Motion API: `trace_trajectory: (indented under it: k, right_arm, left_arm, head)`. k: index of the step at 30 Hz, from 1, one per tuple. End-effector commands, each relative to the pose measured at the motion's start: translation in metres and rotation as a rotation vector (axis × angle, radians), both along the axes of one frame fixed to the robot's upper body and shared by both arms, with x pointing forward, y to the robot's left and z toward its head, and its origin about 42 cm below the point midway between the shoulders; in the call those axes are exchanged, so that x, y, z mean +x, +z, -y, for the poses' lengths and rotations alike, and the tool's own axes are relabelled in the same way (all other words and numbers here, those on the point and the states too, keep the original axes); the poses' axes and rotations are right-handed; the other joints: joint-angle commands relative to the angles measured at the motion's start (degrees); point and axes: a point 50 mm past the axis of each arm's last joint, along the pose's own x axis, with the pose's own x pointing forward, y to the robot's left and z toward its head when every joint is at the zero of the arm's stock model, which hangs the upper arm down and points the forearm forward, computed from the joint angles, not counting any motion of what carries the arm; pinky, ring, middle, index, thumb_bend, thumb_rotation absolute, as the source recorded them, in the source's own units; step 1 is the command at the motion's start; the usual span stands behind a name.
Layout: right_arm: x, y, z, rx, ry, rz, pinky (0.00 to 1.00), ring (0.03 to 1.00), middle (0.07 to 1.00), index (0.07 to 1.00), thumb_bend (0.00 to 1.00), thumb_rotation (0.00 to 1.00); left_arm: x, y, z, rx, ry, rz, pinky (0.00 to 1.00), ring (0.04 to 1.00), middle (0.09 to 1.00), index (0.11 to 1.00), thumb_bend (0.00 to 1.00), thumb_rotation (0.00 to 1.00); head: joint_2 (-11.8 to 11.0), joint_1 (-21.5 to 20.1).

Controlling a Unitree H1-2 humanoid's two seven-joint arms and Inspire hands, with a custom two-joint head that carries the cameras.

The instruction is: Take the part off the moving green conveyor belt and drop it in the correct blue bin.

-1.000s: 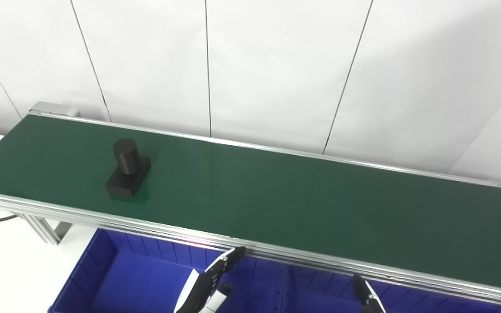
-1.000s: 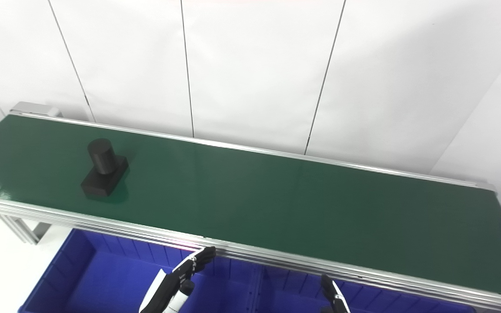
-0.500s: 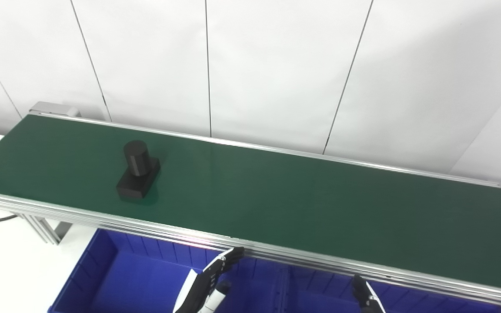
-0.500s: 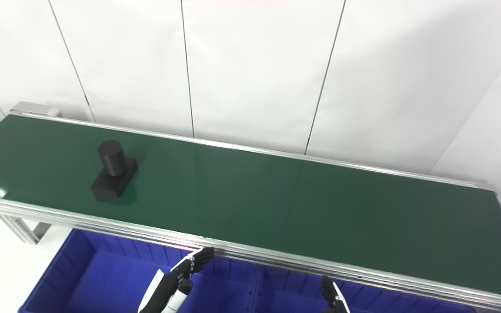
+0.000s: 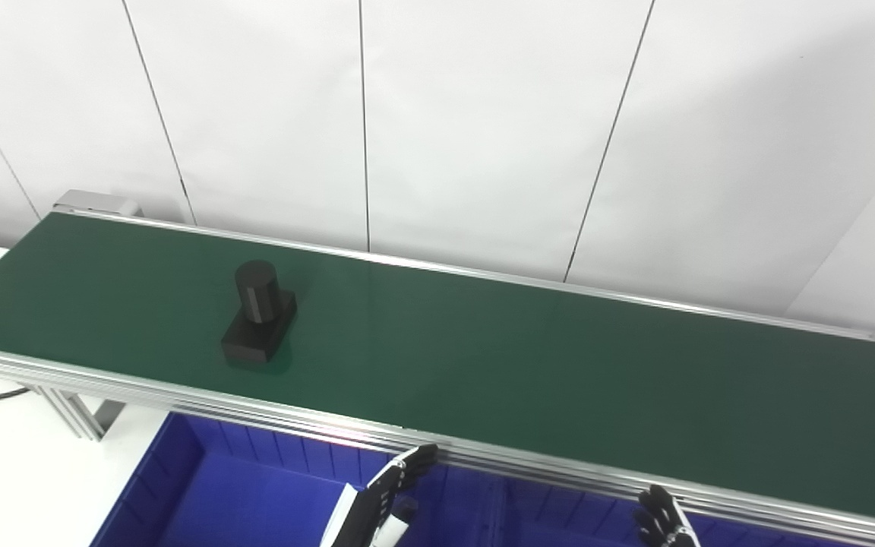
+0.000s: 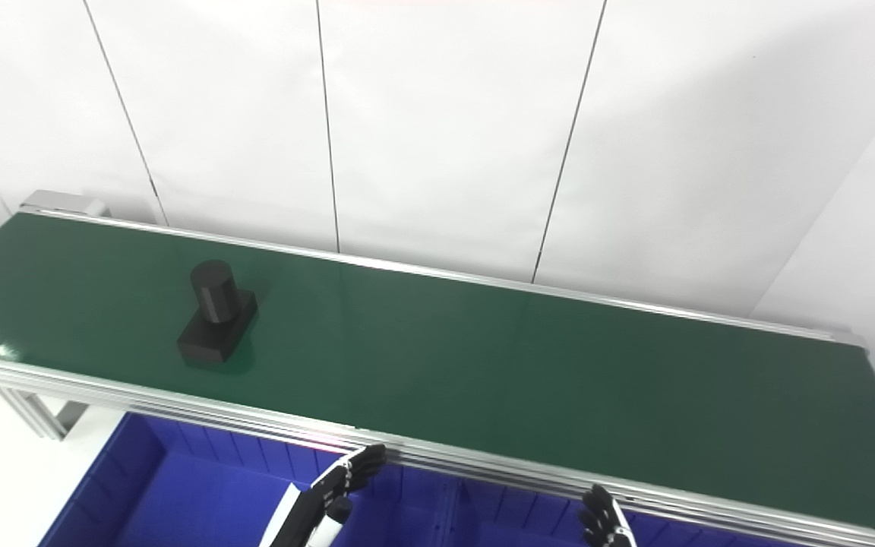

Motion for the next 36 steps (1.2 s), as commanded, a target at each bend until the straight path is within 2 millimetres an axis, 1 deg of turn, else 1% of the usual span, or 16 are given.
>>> trace_trajectory:
  k: [1,3,4,6,8,12,14,17,18,21,24,25,29,31,33,36]
  right_arm:
    - [0.008,0.02,-0.001,0.023,-0.016,0.127,0.86,0.878,0.891,0.92,0.65,0.99]
    - [0.015,0.03,-0.002,0.038,-0.021,0.167,0.85,0.868,0.878,0.91,0.65,0.97]
    - [0.019,0.036,-0.003,0.043,-0.02,0.187,0.85,0.864,0.874,0.906,0.66,0.95]
    - [0.028,0.05,-0.004,0.036,-0.004,0.235,0.84,0.864,0.875,0.907,0.66,0.95]
    - [0.036,0.062,-0.004,0.016,0.011,0.277,0.84,0.859,0.878,0.913,0.67,0.96]
    - [0.054,0.079,-0.005,-0.028,0.032,0.321,0.86,0.88,0.887,0.92,0.75,0.96]
    - [0.062,0.088,-0.006,-0.049,0.044,0.335,0.87,0.886,0.892,0.922,0.76,0.97]
    - [0.075,0.102,-0.009,-0.064,0.071,0.369,0.88,0.885,0.893,0.921,0.75,0.99]
    - [0.08,0.106,-0.01,-0.069,0.08,0.382,0.89,0.888,0.896,0.924,0.73,0.99]
    - [0.093,0.117,-0.013,-0.091,0.113,0.413,0.88,0.884,0.896,0.933,0.68,0.99]
    - [0.105,0.124,-0.015,-0.115,0.131,0.416,0.88,0.883,0.894,0.934,0.67,0.99]
    - [0.108,0.126,-0.016,-0.121,0.135,0.414,0.88,0.888,0.894,0.93,0.65,0.97]
    - [0.128,0.13,-0.019,-0.183,0.155,0.386,0.88,0.902,0.908,0.939,0.64,0.95]
    - [0.14,0.131,-0.021,-0.222,0.172,0.372,0.87,0.901,0.907,0.947,0.63,0.95]
    - [0.147,0.132,-0.023,-0.239,0.18,0.363,0.85,0.896,0.907,0.952,0.64,0.94]
    - [0.17,0.135,-0.032,-0.252,0.214,0.322,0.85,0.901,0.921,0.957,0.67,0.92]
  left_arm:
    - [0.01,0.011,0.003,-0.014,0.005,0.079,0.86,0.858,0.848,0.831,0.65,1.0]
    - [0.012,0.011,0.004,-0.014,0.005,0.082,0.86,0.857,0.848,0.83,0.65,1.0]
    - [0.013,0.011,0.004,-0.012,0.003,0.083,0.86,0.858,0.848,0.829,0.64,1.0]
    - [0.014,0.012,0.004,-0.017,0.004,0.084,0.86,0.858,0.848,0.828,0.64,1.0]
    - [0.015,0.012,0.004,-0.021,0.008,0.084,0.86,0.86,0.847,0.826,0.64,1.0]
    - [0.013,0.013,0.002,-0.031,0.02,0.085,0.87,0.859,0.843,0.821,0.64,1.0]
    - [0.011,0.014,0.001,-0.042,0.026,0.083,0.87,0.862,0.845,0.822,0.63,1.0]
    - [0.008,0.015,0.001,-0.066,0.056,0.075,0.89,0.868,0.854,0.833,0.63,1.0]
    - [0.008,0.015,0.001,-0.072,0.067,0.074,0.88,0.861,0.853,0.836,0.65,1.0]
    - [0.007,0.016,0.003,-0.069,0.084,0.077,0.9,0.856,0.851,0.836,0.65,1.0]
    - [0.007,0.015,0.004,-0.082,0.093,0.071,0.89,0.855,0.85,0.834,0.65,1.0]
    - [0.007,0.015,0.005,-0.09,0.095,0.066,0.9,0.854,0.852,0.832,0.68,1.0]
    - [0.004,0.016,0.004,-0.129,0.108,0.054,0.91,0.855,0.856,0.841,0.74,1.0]
    - [0.002,0.016,0.003,-0.139,0.11,0.055,0.91,0.852,0.852,0.836,0.73,1.0]
    - [0.001,0.016,0.003,-0.144,0.112,0.056,0.9,0.845,0.846,0.832,0.71,1.0]
    - [-0.001,0.017,0.006,-0.136,0.107,0.05,0.93,0.852,0.851,0.835,0.72,1.0]
  head:
    - [0.32,-0.33]
    - [0.49,-0.6]
    - [0.49,-0.6]
    - [0.68,-0.82]
    - [0.91,-0.98]
    - [1.26,-0.95]
    - [1.41,-1.03]
    - [1.71,-1.38]
    - [1.82,-1.5]
    - [1.96,-1.66]
    - [1.99,-1.26]
    - [1.99,-1.26]
    - [2.27,-0.97]
    - [2.49,-0.91]
    - [2.58,-1.03]
    - [2.83,-0.96]
